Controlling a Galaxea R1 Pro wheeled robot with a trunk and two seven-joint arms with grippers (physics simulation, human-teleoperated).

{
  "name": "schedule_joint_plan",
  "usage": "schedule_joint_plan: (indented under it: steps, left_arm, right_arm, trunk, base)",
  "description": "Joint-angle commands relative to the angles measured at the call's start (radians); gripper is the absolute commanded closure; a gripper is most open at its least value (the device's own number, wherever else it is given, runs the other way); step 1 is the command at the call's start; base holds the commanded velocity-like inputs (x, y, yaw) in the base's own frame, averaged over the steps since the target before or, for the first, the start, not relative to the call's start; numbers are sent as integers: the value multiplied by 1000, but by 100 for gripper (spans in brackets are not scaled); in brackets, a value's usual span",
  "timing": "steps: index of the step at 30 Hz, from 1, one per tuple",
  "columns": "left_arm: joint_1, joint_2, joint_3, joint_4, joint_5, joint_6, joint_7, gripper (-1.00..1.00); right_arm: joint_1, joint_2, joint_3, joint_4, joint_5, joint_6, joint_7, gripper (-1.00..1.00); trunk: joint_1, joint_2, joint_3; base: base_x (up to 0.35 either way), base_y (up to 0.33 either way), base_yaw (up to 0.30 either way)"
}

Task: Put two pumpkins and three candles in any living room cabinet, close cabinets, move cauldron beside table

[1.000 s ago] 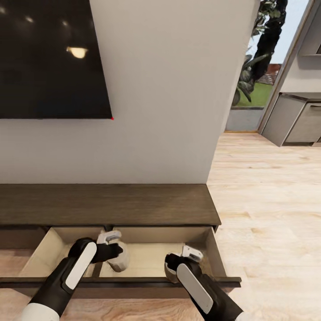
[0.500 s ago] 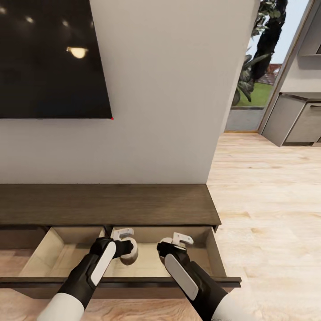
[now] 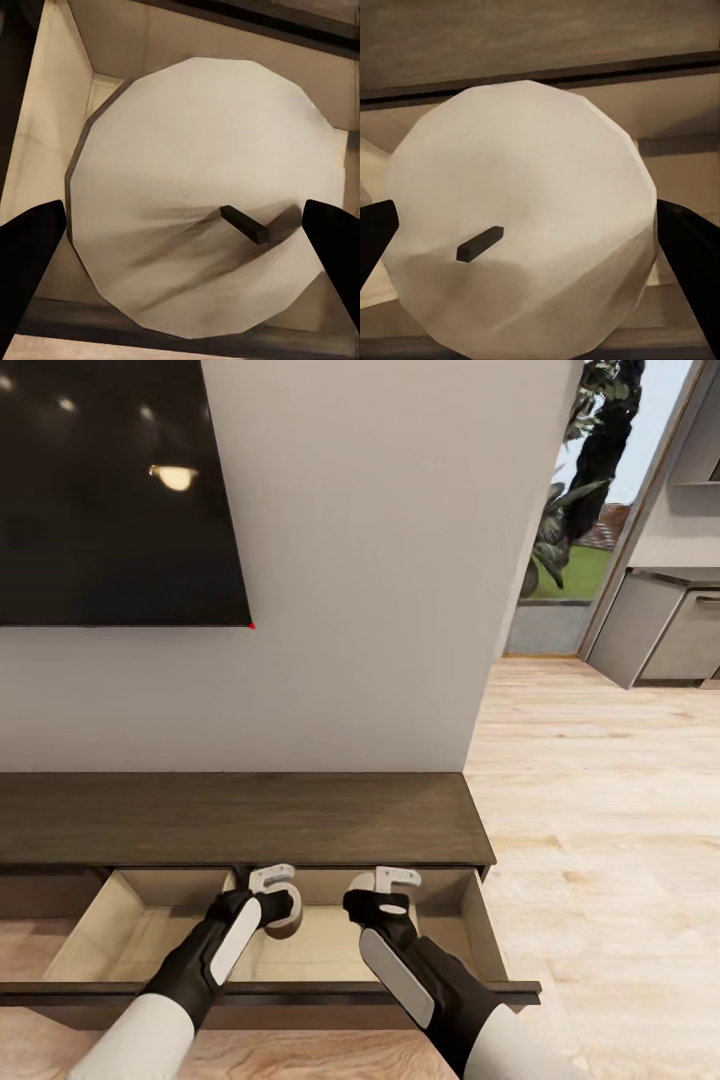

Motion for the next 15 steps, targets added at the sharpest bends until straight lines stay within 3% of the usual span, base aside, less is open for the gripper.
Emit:
schedule_joint_plan:
  steps: [1,8,15]
  left_arm:
    - [-5,0,-2,1,12,2,8,100]
    - [-16,0,-2,46,10,-51,4,100]
    - [-17,-1,-2,51,9,-63,4,100]
  right_arm:
    - [-1,0,2,4,1,4,-3,100]
    - [-1,2,4,33,11,3,7,100]
    - [-1,1,2,33,14,2,8,100]
  trunk:
    - [0,0,-1]
    - [0,0,-1]
    - [0,0,-1]
  base:
    - [0,0,0]
    - [0,0,0]
    - [0,39,0]
